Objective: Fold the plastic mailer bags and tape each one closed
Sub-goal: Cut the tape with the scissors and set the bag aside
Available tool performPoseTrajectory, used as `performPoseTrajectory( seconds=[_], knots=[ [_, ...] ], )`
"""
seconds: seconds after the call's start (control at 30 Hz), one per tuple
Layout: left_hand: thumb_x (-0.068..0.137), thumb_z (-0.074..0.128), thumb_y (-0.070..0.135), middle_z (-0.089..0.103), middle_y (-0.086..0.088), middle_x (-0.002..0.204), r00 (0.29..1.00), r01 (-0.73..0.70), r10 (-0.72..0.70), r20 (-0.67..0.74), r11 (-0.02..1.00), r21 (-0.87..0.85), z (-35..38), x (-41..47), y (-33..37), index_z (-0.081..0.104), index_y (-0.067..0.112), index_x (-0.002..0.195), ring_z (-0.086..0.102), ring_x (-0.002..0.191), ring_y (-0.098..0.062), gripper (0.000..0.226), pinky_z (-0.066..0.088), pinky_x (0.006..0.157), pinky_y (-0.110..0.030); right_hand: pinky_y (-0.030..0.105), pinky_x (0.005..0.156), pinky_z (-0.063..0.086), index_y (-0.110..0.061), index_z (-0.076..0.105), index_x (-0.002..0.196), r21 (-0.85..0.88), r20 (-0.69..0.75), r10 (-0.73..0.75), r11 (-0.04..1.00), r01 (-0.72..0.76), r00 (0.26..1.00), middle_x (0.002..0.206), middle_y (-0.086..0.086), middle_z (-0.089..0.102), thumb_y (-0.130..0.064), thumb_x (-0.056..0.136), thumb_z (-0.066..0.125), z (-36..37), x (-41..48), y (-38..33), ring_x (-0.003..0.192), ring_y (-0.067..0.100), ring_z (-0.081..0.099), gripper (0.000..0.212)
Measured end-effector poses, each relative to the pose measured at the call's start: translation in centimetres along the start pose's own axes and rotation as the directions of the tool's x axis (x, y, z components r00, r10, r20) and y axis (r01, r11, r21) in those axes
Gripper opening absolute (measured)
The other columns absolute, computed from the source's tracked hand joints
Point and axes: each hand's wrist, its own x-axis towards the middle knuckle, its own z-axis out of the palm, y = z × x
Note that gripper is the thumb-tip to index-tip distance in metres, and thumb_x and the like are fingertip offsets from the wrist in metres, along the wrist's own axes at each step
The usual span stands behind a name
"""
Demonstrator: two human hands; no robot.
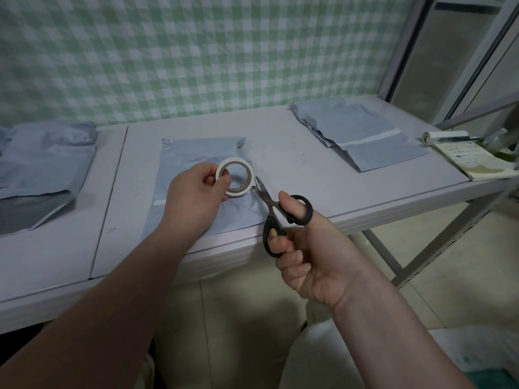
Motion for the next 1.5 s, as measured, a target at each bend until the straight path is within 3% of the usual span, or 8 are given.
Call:
performPoseTrajectory(
  seconds=[0.2, 0.47, 0.7, 0.87, 1.27, 1.4, 1.5],
  knots=[
    [0.09, 0.06, 0.023, 0.067, 0.006, 0.073, 1.0, 0.007, -0.007, 0.005, 1.0, -0.011, 0.0, 0.0, 0.0, 0.068, 0.017, 0.091, 0.066, 0.069, -0.008, 0.011, 0.053, 0.077, -0.033, 0.012, 0.025, 0.025, -0.016, 0.053, 0.068, -0.026, -0.035, -0.021, 0.999, 0.02, 0.999, 0.046, -0.003, 0.047, -0.052, 0.062, 0.065, 0.7, 0.5, -0.3, 0.027, 0.002, 0.034, 0.039],
    [0.091, 0.059, 0.022, 0.067, 0.005, 0.076, 1.0, 0.019, -0.018, 0.009, 0.999, -0.028, 0.0, 0.0, 0.0, 0.067, 0.021, 0.09, 0.065, 0.066, -0.002, 0.008, 0.052, 0.073, -0.025, 0.012, 0.025, 0.025, -0.017, 0.054, 0.068, -0.016, -0.071, -0.03, 0.999, 0.029, 0.997, 0.048, -0.003, 0.047, -0.051, 0.078, 0.063, 0.9, 0.9, -0.4, 0.028, 0.001, 0.034, 0.037],
    [0.091, 0.059, 0.022, 0.067, 0.007, 0.075, 1.0, 0.016, -0.015, 0.008, 0.999, -0.044, -0.1, 0.0, 0.0, 0.068, 0.019, 0.092, 0.066, 0.068, -0.005, 0.009, 0.055, 0.079, -0.032, 0.011, 0.024, 0.026, -0.015, 0.053, 0.073, 0.053, -0.072, -0.052, 0.997, 0.056, 0.996, 0.05, -0.004, 0.048, -0.044, 0.079, 0.065, 1.1, 0.7, -0.3, 0.027, 0.002, 0.04, 0.032],
    [0.091, 0.06, 0.021, 0.068, 0.002, 0.077, 1.0, 0.031, -0.03, 0.01, 0.997, -0.073, 0.0, 0.1, -0.1, 0.068, 0.018, 0.092, 0.068, 0.07, -0.008, 0.009, 0.055, 0.082, -0.038, 0.011, 0.025, 0.024, -0.017, 0.051, 0.071, -0.001, -0.077, -0.047, 0.999, 0.047, 0.996, 0.048, -0.004, 0.046, -0.048, 0.074, 0.067, 1.1, 0.8, -0.2, 0.028, 0.001, 0.035, 0.035],
    [0.091, 0.06, 0.021, 0.068, 0.006, 0.078, 1.0, 0.008, -0.008, -0.002, 0.999, -0.043, -0.1, 0.1, -0.1, 0.068, 0.019, 0.093, 0.064, 0.066, 0.001, 0.009, 0.054, 0.075, -0.025, 0.011, 0.026, 0.02, -0.019, 0.048, 0.068, -0.041, -0.107, -0.108, 0.994, 0.105, 0.988, 0.049, -0.005, 0.045, -0.046, 0.066, 0.071, 0.7, 1.0, 0.0, 0.03, 0.001, 0.029, 0.035],
    [0.09, 0.062, 0.018, 0.067, 0.004, 0.077, 0.999, 0.039, -0.041, -0.008, 0.993, -0.107, 0.0, 0.1, -0.1, 0.067, 0.02, 0.088, 0.067, 0.071, -0.007, 0.006, 0.056, 0.081, -0.035, 0.012, 0.029, 0.024, -0.018, 0.052, 0.069, -0.134, -0.133, -0.186, 0.977, 0.168, 0.974, 0.052, -0.002, 0.051, -0.045, 0.067, 0.073, 0.6, 0.5, -0.4, 0.034, 0.003, 0.032, 0.034],
    [0.089, 0.063, 0.016, 0.067, 0.003, 0.073, 0.996, 0.084, -0.085, 0.003, 0.976, -0.2, -0.1, 0.0, 0.0, 0.066, 0.021, 0.081, 0.068, 0.069, -0.01, 0.01, 0.056, 0.083, -0.038, 0.016, 0.036, 0.03, -0.016, 0.054, 0.068, -0.375, -0.241, -0.36, 0.891, 0.256, 0.901, 0.052, -0.001, 0.059, -0.04, 0.077, 0.072, 0.0, 0.9, -1.2, 0.039, 0.006, 0.036, 0.031]
  ],
)
